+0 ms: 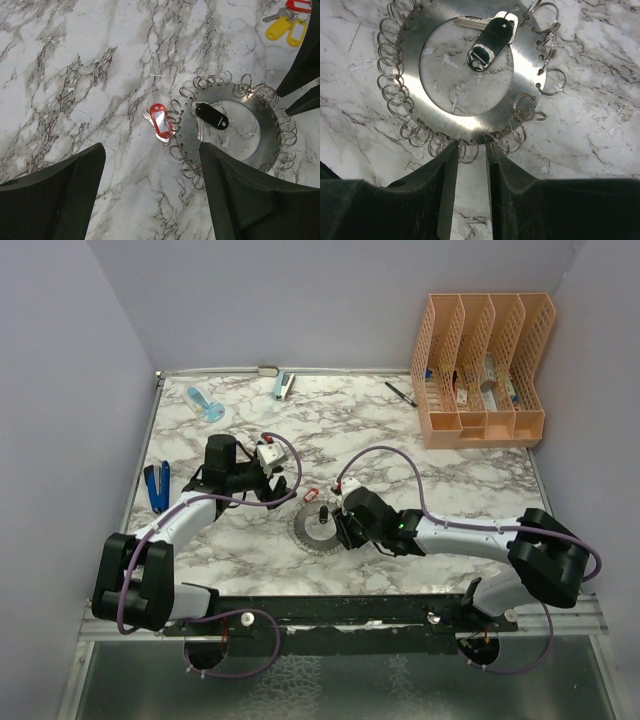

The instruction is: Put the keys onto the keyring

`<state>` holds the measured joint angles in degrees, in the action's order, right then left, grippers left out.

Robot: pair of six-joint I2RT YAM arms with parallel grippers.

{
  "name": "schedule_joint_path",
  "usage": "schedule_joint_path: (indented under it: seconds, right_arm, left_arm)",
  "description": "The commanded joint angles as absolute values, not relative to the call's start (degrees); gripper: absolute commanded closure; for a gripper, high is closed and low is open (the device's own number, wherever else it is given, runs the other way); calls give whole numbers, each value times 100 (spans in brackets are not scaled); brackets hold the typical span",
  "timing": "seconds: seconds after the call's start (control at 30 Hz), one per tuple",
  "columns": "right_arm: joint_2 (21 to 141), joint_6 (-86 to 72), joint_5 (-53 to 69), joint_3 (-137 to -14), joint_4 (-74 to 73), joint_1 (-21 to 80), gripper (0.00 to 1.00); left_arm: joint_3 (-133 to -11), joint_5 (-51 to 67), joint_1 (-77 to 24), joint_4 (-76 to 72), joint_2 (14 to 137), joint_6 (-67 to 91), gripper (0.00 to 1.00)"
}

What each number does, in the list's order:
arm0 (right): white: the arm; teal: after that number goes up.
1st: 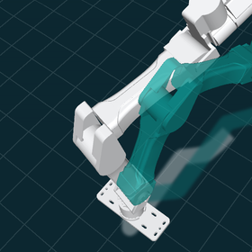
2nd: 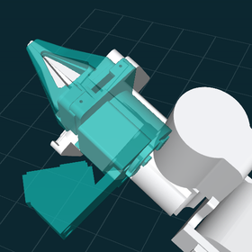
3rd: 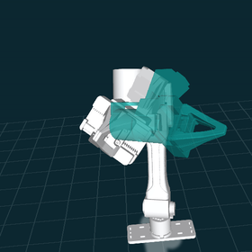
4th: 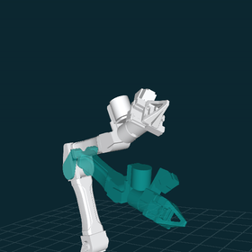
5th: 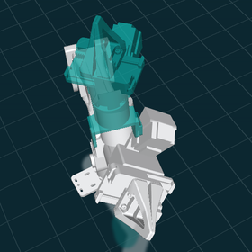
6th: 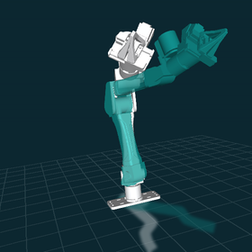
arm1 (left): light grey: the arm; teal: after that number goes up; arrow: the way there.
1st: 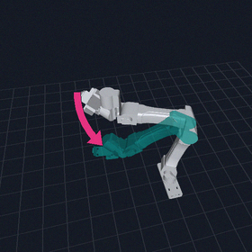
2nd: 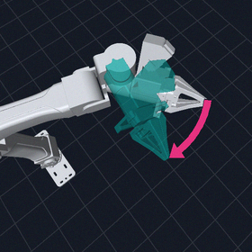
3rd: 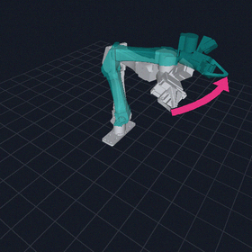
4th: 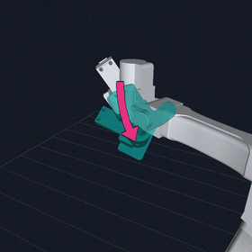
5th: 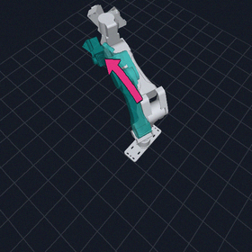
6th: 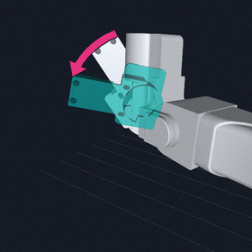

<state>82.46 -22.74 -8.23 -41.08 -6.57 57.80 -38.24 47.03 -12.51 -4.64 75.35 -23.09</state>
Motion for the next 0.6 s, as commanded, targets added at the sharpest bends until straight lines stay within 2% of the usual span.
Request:
schedule_joint_path:
  seconds: [0.0, 0.57]
  right_arm:
    - [8493, -2044, -457, -4266, -396, 5790, 71]
    - [8804, -1824, -868, -4521, -384, 5740, 68]
  left_arm:
    - [-3929, 4917, -1283, -421, 7601, -2385, 21]
    - [-3973, 4931, -1278, -334, 7680, -2399, 21]
